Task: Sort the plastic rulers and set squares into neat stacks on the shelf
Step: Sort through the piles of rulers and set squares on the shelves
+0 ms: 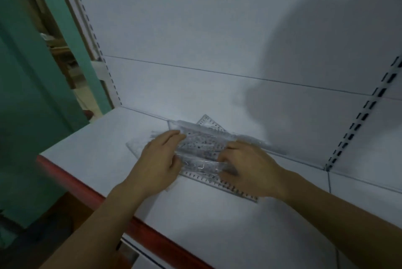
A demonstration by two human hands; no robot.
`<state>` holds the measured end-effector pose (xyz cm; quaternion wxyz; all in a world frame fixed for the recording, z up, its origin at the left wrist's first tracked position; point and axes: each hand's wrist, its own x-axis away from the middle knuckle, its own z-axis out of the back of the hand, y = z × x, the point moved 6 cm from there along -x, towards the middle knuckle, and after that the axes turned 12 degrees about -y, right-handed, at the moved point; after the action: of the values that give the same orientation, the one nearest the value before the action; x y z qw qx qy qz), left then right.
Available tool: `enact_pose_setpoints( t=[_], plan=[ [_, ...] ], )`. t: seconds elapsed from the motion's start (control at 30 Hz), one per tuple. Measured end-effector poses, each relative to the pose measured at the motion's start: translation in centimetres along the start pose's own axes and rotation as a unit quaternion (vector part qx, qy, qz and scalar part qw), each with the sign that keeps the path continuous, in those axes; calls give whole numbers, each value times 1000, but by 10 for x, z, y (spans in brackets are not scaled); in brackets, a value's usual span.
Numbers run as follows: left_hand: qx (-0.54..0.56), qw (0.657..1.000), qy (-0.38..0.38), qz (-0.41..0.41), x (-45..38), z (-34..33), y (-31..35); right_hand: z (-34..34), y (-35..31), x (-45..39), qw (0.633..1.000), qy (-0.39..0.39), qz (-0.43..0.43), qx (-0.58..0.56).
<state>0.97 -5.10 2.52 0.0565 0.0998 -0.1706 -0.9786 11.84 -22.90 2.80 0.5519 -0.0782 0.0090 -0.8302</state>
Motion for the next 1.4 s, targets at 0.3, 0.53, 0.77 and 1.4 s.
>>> enact_pose_setpoints(
  t=[0.3, 0.53, 0.77, 1.4],
  plan=[
    [58, 973, -42, -217, -35, 16, -8, 8, -8, 7, 993, 77, -84, -34],
    [69, 958, -40, -275, -44, 11, -18, 10, -25, 19, 961, 197, -169, -97],
    [178, 961, 33, -207, -43, 19, -48, 2, -19, 24, 878, 296, -289, -242],
    [217, 965, 35, -146, -45, 11, -67, -14, -40, -46, 946, 212, -243, -33]
  ],
)
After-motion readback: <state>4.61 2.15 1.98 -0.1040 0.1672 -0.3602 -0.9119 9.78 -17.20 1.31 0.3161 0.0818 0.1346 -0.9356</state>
